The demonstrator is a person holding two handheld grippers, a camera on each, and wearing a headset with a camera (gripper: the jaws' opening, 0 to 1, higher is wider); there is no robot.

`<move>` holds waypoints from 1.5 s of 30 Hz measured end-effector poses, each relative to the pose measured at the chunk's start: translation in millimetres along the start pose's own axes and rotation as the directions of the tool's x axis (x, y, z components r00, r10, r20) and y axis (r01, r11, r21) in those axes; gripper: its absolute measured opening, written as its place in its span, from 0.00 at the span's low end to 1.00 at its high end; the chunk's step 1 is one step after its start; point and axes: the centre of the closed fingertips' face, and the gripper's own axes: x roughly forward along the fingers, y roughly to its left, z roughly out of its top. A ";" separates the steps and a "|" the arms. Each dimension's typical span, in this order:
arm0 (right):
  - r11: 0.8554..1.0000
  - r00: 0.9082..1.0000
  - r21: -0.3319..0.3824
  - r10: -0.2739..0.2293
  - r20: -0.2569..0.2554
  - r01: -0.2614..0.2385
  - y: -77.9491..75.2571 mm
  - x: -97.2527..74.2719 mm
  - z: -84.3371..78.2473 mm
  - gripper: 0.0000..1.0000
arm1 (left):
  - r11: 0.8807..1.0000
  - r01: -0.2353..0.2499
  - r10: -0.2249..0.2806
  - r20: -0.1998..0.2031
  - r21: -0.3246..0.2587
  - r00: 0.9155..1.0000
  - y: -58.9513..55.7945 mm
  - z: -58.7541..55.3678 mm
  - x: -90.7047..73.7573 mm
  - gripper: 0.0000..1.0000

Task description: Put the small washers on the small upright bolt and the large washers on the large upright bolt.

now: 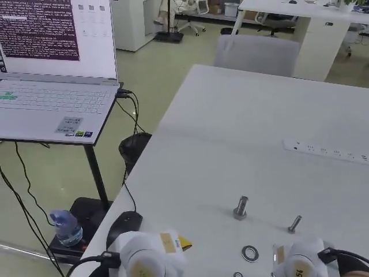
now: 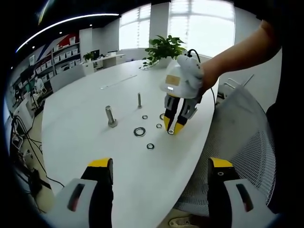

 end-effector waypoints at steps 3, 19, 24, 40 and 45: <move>1.000 1.000 0.007 -0.002 0.013 0.002 0.3 -0.2 -0.5 0.13 | 1.000 -0.007 0.007 -0.006 0.003 1.000 -3.5 0.1 2.8 0.82; 0.993 0.998 0.111 0.022 0.055 -0.028 -6.1 -28.5 -14.4 0.13 | 0.999 -0.036 0.036 -0.009 -0.008 0.999 5.5 1.6 9.2 0.85; 0.990 0.998 0.141 0.024 0.058 -0.032 -12.8 -40.0 -18.2 0.13 | 0.999 -0.032 0.032 -0.011 -0.007 0.999 8.5 1.9 10.1 0.85; 0.977 0.999 0.211 0.003 0.048 -0.013 -43.1 -63.0 -39.7 0.13 | 1.000 -0.027 0.027 -0.025 -0.007 0.999 14.3 -0.3 12.7 0.86; 0.974 0.999 0.228 -0.013 0.046 0.002 -56.5 -70.5 -44.6 0.12 | 1.000 -0.020 0.020 -0.031 -0.002 0.999 14.0 1.8 15.3 0.85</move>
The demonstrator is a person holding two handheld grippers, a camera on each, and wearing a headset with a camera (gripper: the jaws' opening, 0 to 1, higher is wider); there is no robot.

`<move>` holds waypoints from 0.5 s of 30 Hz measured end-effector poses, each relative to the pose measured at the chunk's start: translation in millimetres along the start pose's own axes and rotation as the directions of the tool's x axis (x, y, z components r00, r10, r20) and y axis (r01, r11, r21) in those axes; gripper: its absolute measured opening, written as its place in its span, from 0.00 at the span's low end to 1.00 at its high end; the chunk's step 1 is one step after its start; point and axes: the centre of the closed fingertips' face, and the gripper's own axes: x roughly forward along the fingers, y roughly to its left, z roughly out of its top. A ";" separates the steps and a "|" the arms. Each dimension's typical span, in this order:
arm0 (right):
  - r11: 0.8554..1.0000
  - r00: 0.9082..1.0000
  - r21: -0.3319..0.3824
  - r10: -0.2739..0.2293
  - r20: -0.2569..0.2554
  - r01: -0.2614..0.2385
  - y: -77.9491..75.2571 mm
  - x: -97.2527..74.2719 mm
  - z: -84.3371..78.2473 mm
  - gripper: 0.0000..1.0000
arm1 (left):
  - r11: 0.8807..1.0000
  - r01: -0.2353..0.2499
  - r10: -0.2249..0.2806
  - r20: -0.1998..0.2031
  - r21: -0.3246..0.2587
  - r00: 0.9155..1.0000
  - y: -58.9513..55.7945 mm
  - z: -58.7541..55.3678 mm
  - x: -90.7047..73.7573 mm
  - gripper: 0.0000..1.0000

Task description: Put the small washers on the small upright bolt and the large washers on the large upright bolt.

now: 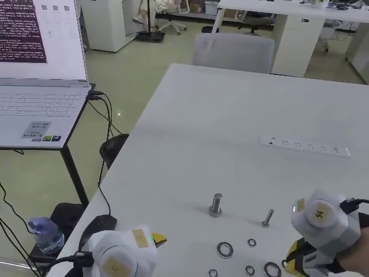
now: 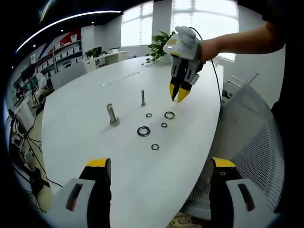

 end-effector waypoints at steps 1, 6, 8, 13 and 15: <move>1.000 1.000 0.002 -0.002 0.000 0.002 -2.7 -1.1 -0.2 0.12 | 1.000 0.001 -0.001 0.001 -0.001 1.000 0.0 0.6 0.2 0.85; 1.000 1.000 0.005 -0.020 -0.004 0.020 -17.4 -9.4 1.0 0.12 | 1.000 0.000 0.000 0.001 0.003 1.000 2.5 2.3 1.6 0.85; 1.000 1.000 0.004 -0.027 -0.005 0.027 -23.0 -11.6 2.2 0.12 | 1.000 -0.002 0.002 -0.001 0.004 1.000 3.5 2.3 1.9 0.85; 0.999 0.999 0.010 -0.044 0.001 0.044 -37.6 -16.5 8.4 0.12 | 1.000 -0.002 0.002 -0.006 0.004 1.000 4.9 1.7 2.6 0.85; 0.999 0.999 0.009 -0.051 0.007 0.051 -42.5 -17.7 11.9 0.12 | 1.000 -0.002 0.002 -0.005 0.001 1.000 5.4 1.9 2.8 0.85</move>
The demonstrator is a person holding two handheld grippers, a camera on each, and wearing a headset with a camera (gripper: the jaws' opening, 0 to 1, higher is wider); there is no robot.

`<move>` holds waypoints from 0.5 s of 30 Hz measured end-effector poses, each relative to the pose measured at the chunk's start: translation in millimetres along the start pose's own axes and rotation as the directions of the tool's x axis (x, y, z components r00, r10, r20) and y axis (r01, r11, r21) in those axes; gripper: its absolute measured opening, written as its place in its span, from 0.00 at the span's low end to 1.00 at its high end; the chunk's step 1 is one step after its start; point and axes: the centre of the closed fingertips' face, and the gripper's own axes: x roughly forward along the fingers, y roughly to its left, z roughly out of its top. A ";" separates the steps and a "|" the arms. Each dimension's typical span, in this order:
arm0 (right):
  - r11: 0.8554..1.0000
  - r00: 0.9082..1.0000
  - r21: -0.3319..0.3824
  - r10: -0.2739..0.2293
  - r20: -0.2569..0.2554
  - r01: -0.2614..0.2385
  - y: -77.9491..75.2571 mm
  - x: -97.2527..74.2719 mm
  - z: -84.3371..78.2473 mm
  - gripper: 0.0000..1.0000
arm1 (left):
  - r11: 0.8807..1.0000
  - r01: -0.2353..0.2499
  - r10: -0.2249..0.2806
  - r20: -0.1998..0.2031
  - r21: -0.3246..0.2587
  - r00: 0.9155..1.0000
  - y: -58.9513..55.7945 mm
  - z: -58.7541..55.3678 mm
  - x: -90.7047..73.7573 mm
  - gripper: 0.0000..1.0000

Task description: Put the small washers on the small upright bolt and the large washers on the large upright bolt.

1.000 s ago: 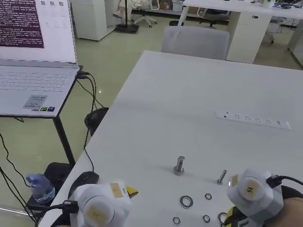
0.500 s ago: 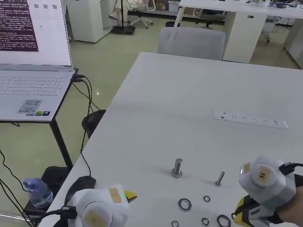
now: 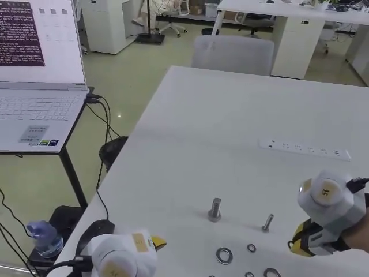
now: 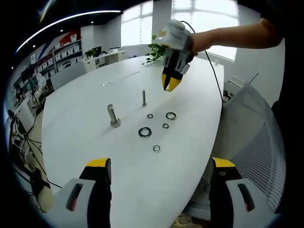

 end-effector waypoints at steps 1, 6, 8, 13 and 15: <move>1.000 1.000 -0.001 -0.004 0.002 0.004 -2.6 -0.3 1.4 0.12 | 1.000 0.000 0.000 -0.001 0.000 1.000 -0.1 -0.3 0.1 0.85; 1.000 0.999 -0.007 -0.029 0.020 0.029 -19.7 -3.8 13.8 0.12 | 1.000 -0.003 0.003 -0.002 -0.004 1.000 0.6 -1.0 -1.4 0.84; 0.999 0.999 -0.011 -0.036 0.019 0.037 -24.8 -3.9 17.1 0.12 | 1.000 -0.005 0.005 -0.002 -0.004 1.000 1.0 -1.7 -1.8 0.84; 0.998 0.998 -0.014 -0.053 0.021 0.054 -37.1 -3.0 23.4 0.12 | 1.000 -0.007 0.007 -0.002 -0.010 1.000 0.3 -3.9 -2.4 0.84; 0.998 0.998 -0.024 -0.065 0.017 0.065 -41.4 -2.1 26.0 0.12 | 1.000 -0.006 0.006 -0.003 -0.013 1.000 -0.6 -4.8 -2.3 0.84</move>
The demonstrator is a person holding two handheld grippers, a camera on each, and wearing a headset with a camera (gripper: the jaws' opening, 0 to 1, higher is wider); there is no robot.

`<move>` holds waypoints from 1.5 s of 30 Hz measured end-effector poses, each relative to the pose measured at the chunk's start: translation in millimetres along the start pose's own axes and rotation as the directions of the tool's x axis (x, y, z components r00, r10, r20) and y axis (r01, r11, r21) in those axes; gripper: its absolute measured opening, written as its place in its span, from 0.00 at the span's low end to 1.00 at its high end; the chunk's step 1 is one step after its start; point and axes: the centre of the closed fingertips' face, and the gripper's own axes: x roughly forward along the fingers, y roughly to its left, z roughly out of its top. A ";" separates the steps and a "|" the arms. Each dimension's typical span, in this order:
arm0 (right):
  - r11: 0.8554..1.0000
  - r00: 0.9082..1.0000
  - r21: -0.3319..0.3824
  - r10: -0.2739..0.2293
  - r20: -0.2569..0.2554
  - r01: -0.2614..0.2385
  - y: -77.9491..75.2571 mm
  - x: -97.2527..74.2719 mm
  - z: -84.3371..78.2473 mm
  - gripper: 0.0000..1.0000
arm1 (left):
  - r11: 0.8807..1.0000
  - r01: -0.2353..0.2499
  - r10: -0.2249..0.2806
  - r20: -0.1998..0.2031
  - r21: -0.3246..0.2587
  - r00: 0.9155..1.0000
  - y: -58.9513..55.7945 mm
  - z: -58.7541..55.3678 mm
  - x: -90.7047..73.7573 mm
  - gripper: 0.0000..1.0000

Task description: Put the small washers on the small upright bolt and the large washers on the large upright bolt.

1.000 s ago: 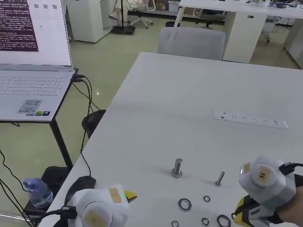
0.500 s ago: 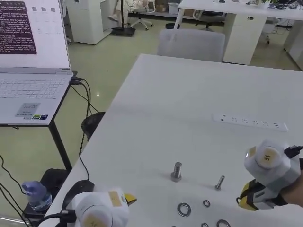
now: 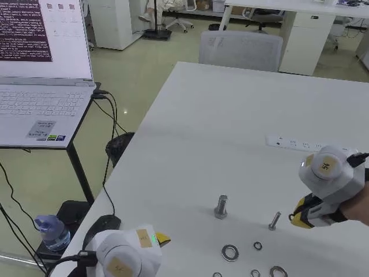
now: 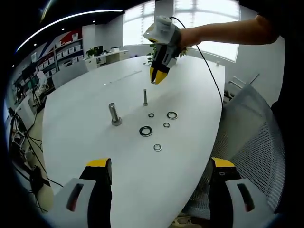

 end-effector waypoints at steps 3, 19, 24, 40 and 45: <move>1.000 1.000 -0.009 -0.008 -0.004 0.008 -5.8 3.2 2.6 0.12 | 1.000 0.002 -0.002 -0.002 -0.002 1.000 -0.9 -1.3 0.2 0.84; 0.999 0.999 -0.040 0.009 -0.037 -0.010 -6.5 22.5 10.1 0.12 | 1.000 -0.003 0.003 0.000 -0.009 1.000 2.8 -1.8 -2.4 0.82; 0.999 0.999 -0.037 0.018 -0.047 -0.020 -5.3 25.1 10.1 0.12 | 1.000 -0.004 0.004 -0.001 -0.014 1.000 3.0 -2.8 -3.0 0.82; 0.998 0.996 -0.054 0.031 -0.078 -0.035 -2.9 37.3 8.5 0.13 | 1.000 -0.002 0.002 -0.007 -0.027 1.000 6.9 -6.6 -4.8 0.80; 0.997 0.995 -0.061 0.035 -0.089 -0.041 -2.7 42.9 7.5 0.13 | 1.000 -0.003 0.003 -0.003 -0.029 1.000 6.9 -6.2 -5.0 0.79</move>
